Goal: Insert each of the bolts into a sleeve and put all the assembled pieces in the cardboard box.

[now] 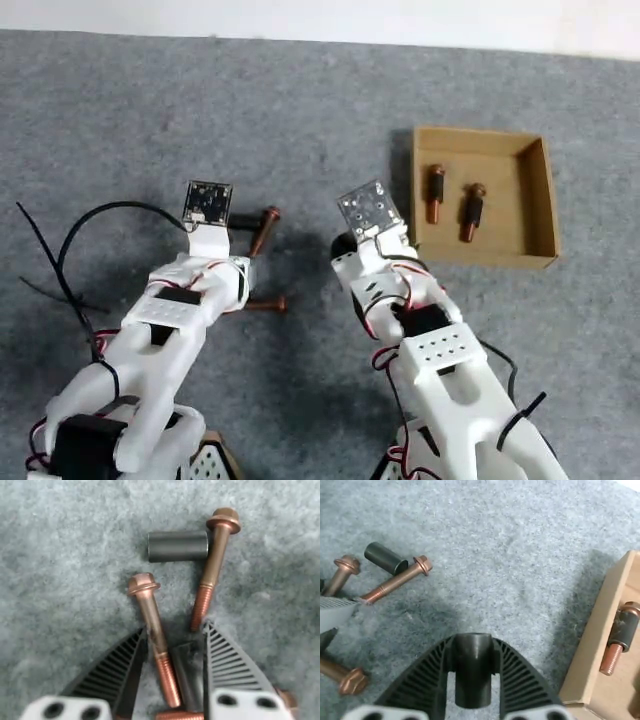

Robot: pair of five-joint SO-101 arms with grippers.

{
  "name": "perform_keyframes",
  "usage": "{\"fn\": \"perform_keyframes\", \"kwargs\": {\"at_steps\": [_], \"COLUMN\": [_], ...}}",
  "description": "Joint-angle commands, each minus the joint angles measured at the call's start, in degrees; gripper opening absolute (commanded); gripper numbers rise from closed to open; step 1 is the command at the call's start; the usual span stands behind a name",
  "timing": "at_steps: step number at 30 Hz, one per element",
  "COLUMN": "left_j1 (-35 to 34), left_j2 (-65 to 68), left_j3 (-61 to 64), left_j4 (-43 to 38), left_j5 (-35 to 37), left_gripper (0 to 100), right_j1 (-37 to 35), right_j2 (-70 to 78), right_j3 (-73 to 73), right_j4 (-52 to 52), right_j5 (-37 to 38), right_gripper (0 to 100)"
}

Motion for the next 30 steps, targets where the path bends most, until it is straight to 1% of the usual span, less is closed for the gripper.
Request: {"fn": "perform_keyframes", "kwargs": {"at_steps": [1, 8, 10, 14, 30], "left_j1": [-0.84, -1.01, -2.42, -5.32, -4.26], "left_j2": [-0.13, -0.13, -0.13, -0.13, 0.75], "left_j3": [-2.77, -2.59, -2.86, -3.82, -4.0], "left_j4": [-1.76, -2.81, -2.9, -2.73, -2.64], "left_j5": [0.44, 0.44, 0.79, 5.63, 5.71], "left_gripper": [17, 17, 17, 18, 18], "right_j1": [0.48, 0.48, 0.48, 0.48, 0.48], "right_j2": [-2.07, -2.07, -2.07, -2.07, -2.07], "right_j3": [-0.4, -0.4, -0.4, -0.4, -0.4], "right_j4": [-1.8, -1.8, -1.8, -1.8, -1.8], "right_j5": [0.44, 0.44, 0.44, 0.44, 0.44], "right_gripper": [0.5, 0.5, 0.5, 0.5, 0.5]}}
